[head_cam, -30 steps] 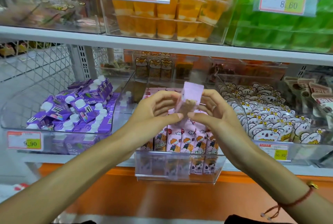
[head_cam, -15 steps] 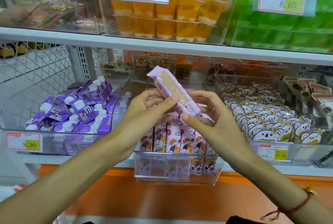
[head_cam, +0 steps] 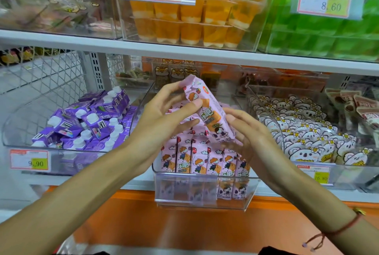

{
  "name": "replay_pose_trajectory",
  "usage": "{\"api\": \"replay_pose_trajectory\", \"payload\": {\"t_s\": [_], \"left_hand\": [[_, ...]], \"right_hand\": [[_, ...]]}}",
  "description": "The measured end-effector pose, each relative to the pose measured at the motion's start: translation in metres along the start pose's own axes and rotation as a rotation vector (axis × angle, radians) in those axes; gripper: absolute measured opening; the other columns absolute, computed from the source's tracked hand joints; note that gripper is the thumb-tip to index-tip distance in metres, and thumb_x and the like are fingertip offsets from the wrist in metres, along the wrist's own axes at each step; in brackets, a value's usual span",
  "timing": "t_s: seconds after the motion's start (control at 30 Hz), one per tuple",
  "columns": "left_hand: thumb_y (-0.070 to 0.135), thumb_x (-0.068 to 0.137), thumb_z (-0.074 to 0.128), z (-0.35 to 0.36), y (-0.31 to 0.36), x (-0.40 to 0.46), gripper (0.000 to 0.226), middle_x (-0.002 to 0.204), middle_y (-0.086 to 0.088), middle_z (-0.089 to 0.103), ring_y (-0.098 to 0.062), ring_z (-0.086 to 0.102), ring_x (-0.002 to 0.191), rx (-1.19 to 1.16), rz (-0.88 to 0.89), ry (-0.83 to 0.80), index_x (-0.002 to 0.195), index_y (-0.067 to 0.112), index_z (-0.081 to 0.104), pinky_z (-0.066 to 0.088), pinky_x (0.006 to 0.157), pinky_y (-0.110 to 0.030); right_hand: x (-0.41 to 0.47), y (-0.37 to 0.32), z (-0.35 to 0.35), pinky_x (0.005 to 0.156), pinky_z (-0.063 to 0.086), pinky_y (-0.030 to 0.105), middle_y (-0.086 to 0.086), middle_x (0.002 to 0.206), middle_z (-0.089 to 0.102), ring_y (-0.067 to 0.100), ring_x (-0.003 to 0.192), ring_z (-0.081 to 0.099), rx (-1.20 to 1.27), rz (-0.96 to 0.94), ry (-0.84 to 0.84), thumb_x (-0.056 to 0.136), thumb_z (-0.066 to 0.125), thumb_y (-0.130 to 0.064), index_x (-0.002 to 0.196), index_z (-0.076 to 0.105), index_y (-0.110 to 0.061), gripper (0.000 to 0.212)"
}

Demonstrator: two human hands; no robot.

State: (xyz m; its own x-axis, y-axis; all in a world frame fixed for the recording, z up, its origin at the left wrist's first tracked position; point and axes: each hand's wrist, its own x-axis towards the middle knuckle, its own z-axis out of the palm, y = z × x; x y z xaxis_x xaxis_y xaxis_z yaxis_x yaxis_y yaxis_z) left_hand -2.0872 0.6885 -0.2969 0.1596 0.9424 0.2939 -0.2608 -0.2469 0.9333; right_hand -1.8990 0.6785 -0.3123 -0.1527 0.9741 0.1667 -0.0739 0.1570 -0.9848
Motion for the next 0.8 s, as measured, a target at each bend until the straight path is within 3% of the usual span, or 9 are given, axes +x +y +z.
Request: {"api": "replay_pose_trajectory", "payload": {"t_s": [0.13,0.27,0.37,0.5,0.6,0.7,0.8], "left_hand": [[0.028,0.079,0.074,0.005,-0.003,-0.001,0.037,0.102,0.015,0.069,0.001,0.067,0.095,0.145,0.039,0.107,0.113,0.024,0.060,0.054,0.077,-0.017],[0.027,0.078,0.075,0.006,-0.005,-0.003,0.031,0.100,0.004,0.068,-0.004,0.067,0.098,0.219,0.026,0.119,0.103,0.021,0.058,0.054,0.086,-0.025],[0.023,0.076,0.076,0.004,-0.002,-0.001,0.035,0.092,0.009,0.070,-0.003,0.068,0.091,0.229,0.075,0.120,0.103,0.015,0.056,0.053,0.081,-0.018],[0.017,0.076,0.077,0.000,-0.002,0.006,0.034,0.095,0.001,0.069,-0.001,0.068,0.085,0.220,0.213,0.286,0.100,0.010,0.055,0.051,0.074,-0.011],[0.013,0.077,0.078,0.002,-0.010,0.018,0.029,0.090,-0.002,0.066,0.003,0.066,0.073,0.307,0.293,0.368,0.090,0.015,0.052,0.048,0.066,-0.007],[0.014,0.075,0.080,0.007,-0.022,0.038,0.031,0.093,0.000,0.068,-0.008,0.068,0.084,0.444,0.308,0.325,0.085,0.023,0.052,0.055,0.073,-0.020],[0.019,0.075,0.080,0.007,-0.029,0.060,0.029,0.095,0.002,0.069,-0.011,0.068,0.089,0.671,0.306,0.185,0.089,0.020,0.055,0.057,0.080,-0.034]], "right_hand": [[-0.001,-0.001,0.000,0.076,0.053,0.017,-0.012,0.096,0.072,0.004,0.090,0.068,-0.083,-0.144,0.107,0.071,0.069,-0.037,0.111,0.065,-0.020,0.043],[0.000,0.002,-0.001,0.072,0.051,0.011,-0.013,0.092,0.072,-0.001,0.088,0.068,-0.135,-0.190,0.137,0.075,0.064,-0.037,0.109,0.065,-0.023,0.037],[0.001,0.005,0.000,0.071,0.050,0.010,-0.013,0.097,0.070,-0.003,0.088,0.066,-0.222,-0.199,0.109,0.081,0.062,-0.034,0.114,0.063,-0.022,0.035],[0.001,0.016,-0.005,0.083,0.044,0.009,-0.021,0.125,0.049,-0.013,0.103,0.053,-0.657,-0.257,0.108,0.092,0.057,-0.030,0.142,0.032,-0.030,0.055],[-0.001,0.022,-0.007,0.093,0.038,0.021,-0.011,0.135,0.045,0.002,0.114,0.048,-1.063,-0.372,0.031,0.094,0.052,-0.035,0.141,0.035,-0.026,0.051],[-0.003,0.027,-0.005,0.095,0.032,0.024,-0.007,0.137,0.046,0.013,0.124,0.041,-1.380,-0.434,-0.115,0.097,0.044,-0.044,0.139,0.040,-0.024,0.047],[-0.004,0.029,-0.006,0.094,0.029,0.024,-0.006,0.133,0.049,0.013,0.123,0.039,-1.479,-0.437,-0.173,0.098,0.035,-0.049,0.142,0.036,-0.025,0.050]]}}
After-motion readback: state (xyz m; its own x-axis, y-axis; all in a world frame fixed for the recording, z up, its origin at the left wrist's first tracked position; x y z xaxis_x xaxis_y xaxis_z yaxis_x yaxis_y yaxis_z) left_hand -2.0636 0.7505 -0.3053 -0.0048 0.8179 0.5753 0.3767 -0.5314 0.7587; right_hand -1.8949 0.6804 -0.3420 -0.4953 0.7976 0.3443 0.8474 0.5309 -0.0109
